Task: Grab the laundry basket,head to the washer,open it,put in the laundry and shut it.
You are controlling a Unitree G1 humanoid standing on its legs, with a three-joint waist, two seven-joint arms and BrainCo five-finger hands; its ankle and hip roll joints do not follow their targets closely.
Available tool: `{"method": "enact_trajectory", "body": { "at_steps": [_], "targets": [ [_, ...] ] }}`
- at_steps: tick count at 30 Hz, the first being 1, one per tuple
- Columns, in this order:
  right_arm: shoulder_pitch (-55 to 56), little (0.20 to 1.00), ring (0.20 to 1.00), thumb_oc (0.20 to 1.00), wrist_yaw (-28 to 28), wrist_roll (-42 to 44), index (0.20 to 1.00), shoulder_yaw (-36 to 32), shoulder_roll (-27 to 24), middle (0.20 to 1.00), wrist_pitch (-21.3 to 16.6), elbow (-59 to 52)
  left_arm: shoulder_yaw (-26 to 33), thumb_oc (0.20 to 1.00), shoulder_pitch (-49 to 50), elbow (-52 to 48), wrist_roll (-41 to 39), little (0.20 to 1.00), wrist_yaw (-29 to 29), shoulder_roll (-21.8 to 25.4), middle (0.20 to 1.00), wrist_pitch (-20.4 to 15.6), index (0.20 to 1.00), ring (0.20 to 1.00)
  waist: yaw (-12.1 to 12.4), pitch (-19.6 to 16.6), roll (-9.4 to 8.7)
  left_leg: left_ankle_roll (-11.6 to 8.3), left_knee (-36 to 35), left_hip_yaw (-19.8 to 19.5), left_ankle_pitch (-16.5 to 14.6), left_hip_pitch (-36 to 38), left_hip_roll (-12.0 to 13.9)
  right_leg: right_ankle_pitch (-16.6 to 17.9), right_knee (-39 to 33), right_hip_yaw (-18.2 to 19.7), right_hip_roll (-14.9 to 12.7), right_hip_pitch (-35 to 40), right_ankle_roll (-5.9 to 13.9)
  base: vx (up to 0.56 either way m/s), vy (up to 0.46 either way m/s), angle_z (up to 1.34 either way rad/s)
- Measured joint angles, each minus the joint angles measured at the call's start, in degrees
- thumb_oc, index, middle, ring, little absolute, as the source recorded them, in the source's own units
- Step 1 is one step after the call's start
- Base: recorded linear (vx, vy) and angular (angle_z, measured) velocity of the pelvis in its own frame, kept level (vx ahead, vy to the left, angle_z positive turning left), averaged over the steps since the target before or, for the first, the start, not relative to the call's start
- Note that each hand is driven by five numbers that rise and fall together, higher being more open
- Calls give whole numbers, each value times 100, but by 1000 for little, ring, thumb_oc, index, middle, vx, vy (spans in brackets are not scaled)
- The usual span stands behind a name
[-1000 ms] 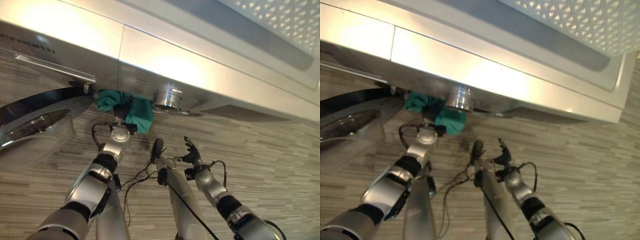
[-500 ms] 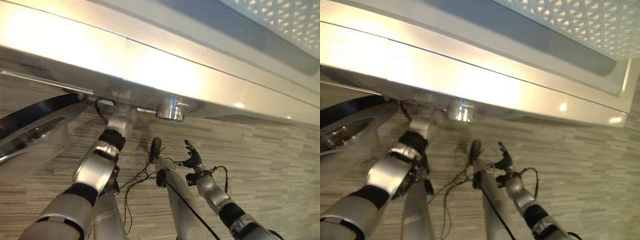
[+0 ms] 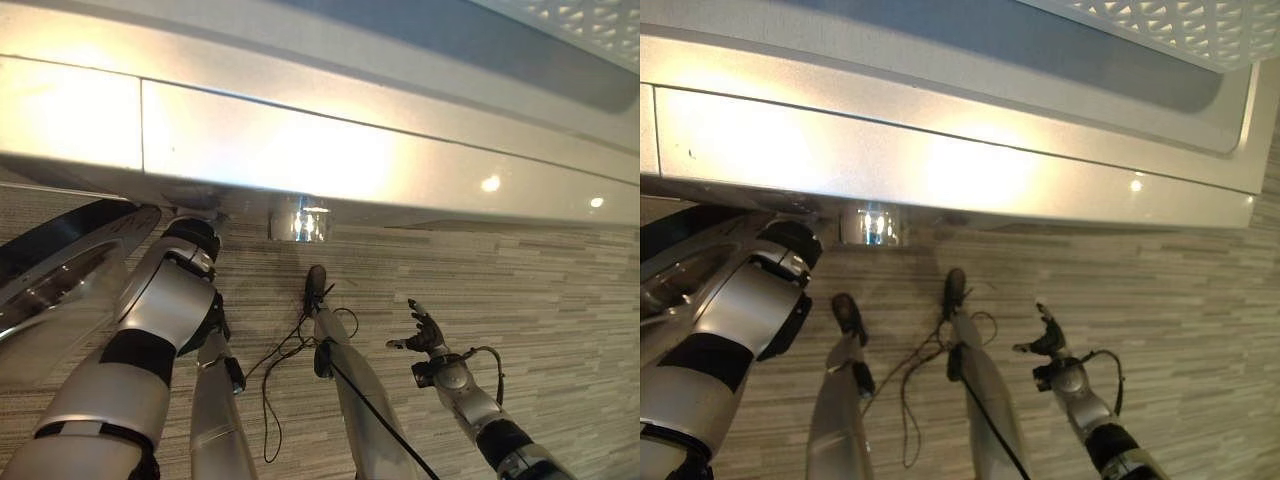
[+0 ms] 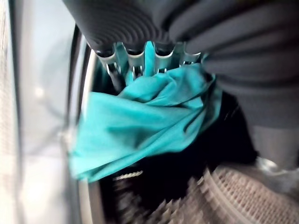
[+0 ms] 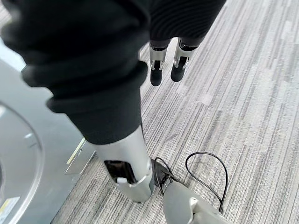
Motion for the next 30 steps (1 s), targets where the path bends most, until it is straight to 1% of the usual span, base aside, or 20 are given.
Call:
{"method": "enact_trajectory", "body": {
  "at_steps": [3,4,5,7,10,11,12,13,15,16,17,18,19,20,22,25,26,27,28,30],
  "targets": [
    [-1,1000,1000,1000,54,0,1000,35,-1,1000,-15,-19,-209,1000,95,-1,509,1000,-183,21,1000,143,1000,1000,4,2,2,-31,-179,-41,76,134,5,4,-66,-72,27,131,-10,-3,-58,9],
    [-2,1000,1000,1000,51,1,1000,34,-7,1000,-26,-9,-461,1000,115,-8,785,1000,-196,46,1000,159,1000,1000,2,1,1,-38,-274,-59,120,206,-7,4,-94,-82,26,171,-10,4,-38,6],
    [-1,1000,1000,1000,51,2,1000,42,-11,1000,-26,0,-537,1000,144,-9,929,1000,-208,62,1000,171,1000,1000,-2,1,1,-37,-329,-60,146,248,-15,4,-99,-83,21,192,-10,5,-66,6],
    [0,1000,1000,1000,55,13,1000,94,-11,1000,-54,112,-768,1000,241,-19,1659,1000,-182,64,1000,253,1000,1000,-15,2,-2,-36,-500,-75,214,409,-21,3,-170,-104,19,327,-10,2,-58,7],
    [2,1000,1000,1000,56,18,1000,135,6,1000,-121,356,-1025,1000,380,-230,2305,1000,-56,82,1000,362,1000,1000,-12,2,-2,-41,-550,-122,223,508,-45,-9,-193,-127,19,448,-13,5,-14,6],
    [2,1000,1000,1000,57,19,1000,133,6,1000,-124,453,-1247,1000,510,-576,2627,1000,17,155,1000,363,1000,1000,7,2,-2,-41,-560,-121,223,549,-53,-12,-193,-127,12,481,-14,12,-9,4],
    [19,1000,1000,1000,58,21,1000,132,10,1000,-128,505,-1490,1000,785,-1254,3131,1000,82,334,1000,343,1000,1000,44,7,-5,-29,-603,-125,232,651,-59,-17,-200,-128,-3,577,-17,12,-5,4],
    [29,1000,1000,1000,58,21,1000,126,15,1000,-142,526,-1519,1000,932,-1510,3382,1000,100,426,1000,340,1000,1000,47,9,-3,-28,-625,-131,233,706,-60,-28,-201,-129,-9,630,-8,22,-1,4],
    [108,1000,1000,1000,46,23,1000,45,23,1000,-221,479,-1833,1000,1402,-2738,3949,1000,153,850,1000,307,1000,1000,168,28,6,-26,-675,-123,236,853,-70,-54,-209,-133,-21,752,-3,16,18,0],
    [115,1000,1000,1000,56,18,1000,7,60,1000,-253,531,-1777,1000,1691,-3330,4158,1000,166,1068,1000,232,1000,1000,249,45,21,-28,-693,-124,234,948,-71,-72,-215,-142,-21,842,8,23,33,-1],
    [164,1000,1000,1000,52,17,1000,-42,111,1000,-330,507,-1701,1000,2130,-4115,4335,1000,175,1430,1000,88,1000,1000,244,47,21,-29,-732,-110,233,1057,-70,-99,-217,-137,-18,930,18,17,38,-4],
    [236,1000,1000,1000,44,4,1000,-37,140,1000,-398,428,-1633,1000,2657,-4724,4614,1000,313,1654,1000,-164,1000,1000,223,61,12,-34,-789,-77,230,1223,-67,-120,-233,-118,-8,1044,16,43,35,-10],
    [499,1000,1000,1000,39,-5,1000,-43,112,1000,-492,339,-1668,1000,3179,-4791,4966,1000,511,1553,1000,-548,1000,1000,378,72,25,-34,-943,-17,229,1585,-65,-148,-315,-87,11,1342,16,66,60,-11],
    [597,1000,1000,1000,42,-72,1000,-48,120,1000,-522,332,-1670,1000,3363,-4716,5190,1000,549,1495,1000,-619,1000,1000,455,69,30,-58,-1022,10,210,1775,-86,-180,-380,-70,20,1508,40,85,78,-9],
    [664,1000,1000,1000,54,-239,1000,-192,176,1000,-520,425,-1586,1000,3754,-4624,5432,1000,411,1428,1000,-619,1000,1000,483,64,44,-64,-1230,103,220,2172,-105,-187,-504,-41,23,1832,55,59,60,-12],
    [690,1000,1000,1000,47,-301,1000,-409,175,1000,-431,611,-1278,1000,4072,-4628,5431,1000,177,1354,1000,-591,1000,1000,475,29,72,-64,-1371,221,223,2390,-119,-166,-624,64,33,1973,76,48,35,-16],
    [653,1000,1000,1000,86,-375,1000,-466,187,1000,-334,805,-1018,1000,4252,-4661,5423,1000,25,1408,1000,-578,1000,1000,534,30,106,-65,-1405,251,252,2421,-112,-105,-664,56,21,1995,75,100,46,-14],
    [629,1000,1000,1000,114,-438,1000,-522,215,1000,-261,936,-682,1000,4456,-4688,5416,1000,-55,1324,1000,-584,1000,1000,506,31,107,-69,-1464,297,263,2545,-104,-92,-695,83,60,2070,70,85,5,-13],
    [692,1000,1000,1000,166,-445,1000,-501,196,1000,-178,1043,-489,1000,4825,-4646,5399,1000,-132,1262,1000,-511,1000,1000,547,41,161,-75,-1555,297,271,2812,-87,-99,-756,84,88,2320,69,60,-4,-8],
    [758,1000,1000,1000,200,-445,1000,-489,196,1000,-120,1185,-522,1000,5082,-4614,5400,1000,-242,1222,1000,-508,1000,1000,619,54,209,-76,-1602,282,270,3106,-60,-166,-757,50,118,2609,50,48,-41,3]
  ]
}}
